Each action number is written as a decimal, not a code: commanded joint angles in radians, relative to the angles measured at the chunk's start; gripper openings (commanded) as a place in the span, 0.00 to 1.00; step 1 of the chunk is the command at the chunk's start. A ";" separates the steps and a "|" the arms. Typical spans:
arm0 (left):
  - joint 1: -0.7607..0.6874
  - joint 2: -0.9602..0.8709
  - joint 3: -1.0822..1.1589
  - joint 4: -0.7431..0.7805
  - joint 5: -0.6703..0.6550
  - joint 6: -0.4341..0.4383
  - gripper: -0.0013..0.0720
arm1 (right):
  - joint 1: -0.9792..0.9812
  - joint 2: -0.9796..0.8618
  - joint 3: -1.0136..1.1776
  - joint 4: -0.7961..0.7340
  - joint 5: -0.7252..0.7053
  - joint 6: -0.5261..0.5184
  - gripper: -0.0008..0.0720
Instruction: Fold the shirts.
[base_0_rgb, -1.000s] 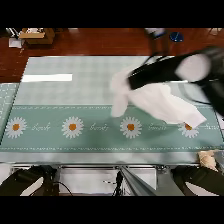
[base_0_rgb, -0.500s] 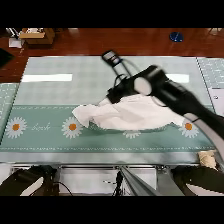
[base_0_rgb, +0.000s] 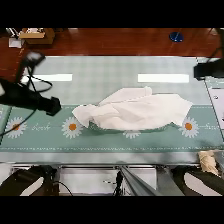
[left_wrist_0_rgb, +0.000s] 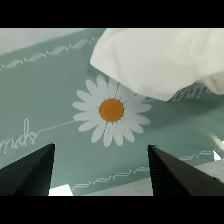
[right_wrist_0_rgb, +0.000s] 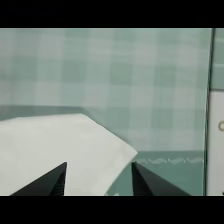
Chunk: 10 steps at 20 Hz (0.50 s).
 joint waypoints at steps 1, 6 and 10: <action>0.087 0.000 -0.264 -0.083 0.161 0.007 0.91 | -0.251 0.012 -0.059 0.236 0.045 -0.098 0.69; 0.383 -0.079 -0.433 -0.709 0.332 0.217 0.95 | -0.305 0.011 -0.190 0.307 -0.002 -0.149 0.69; 0.421 -0.264 -0.439 -0.978 0.335 0.360 1.00 | -0.305 0.011 -0.267 0.345 -0.007 -0.192 0.69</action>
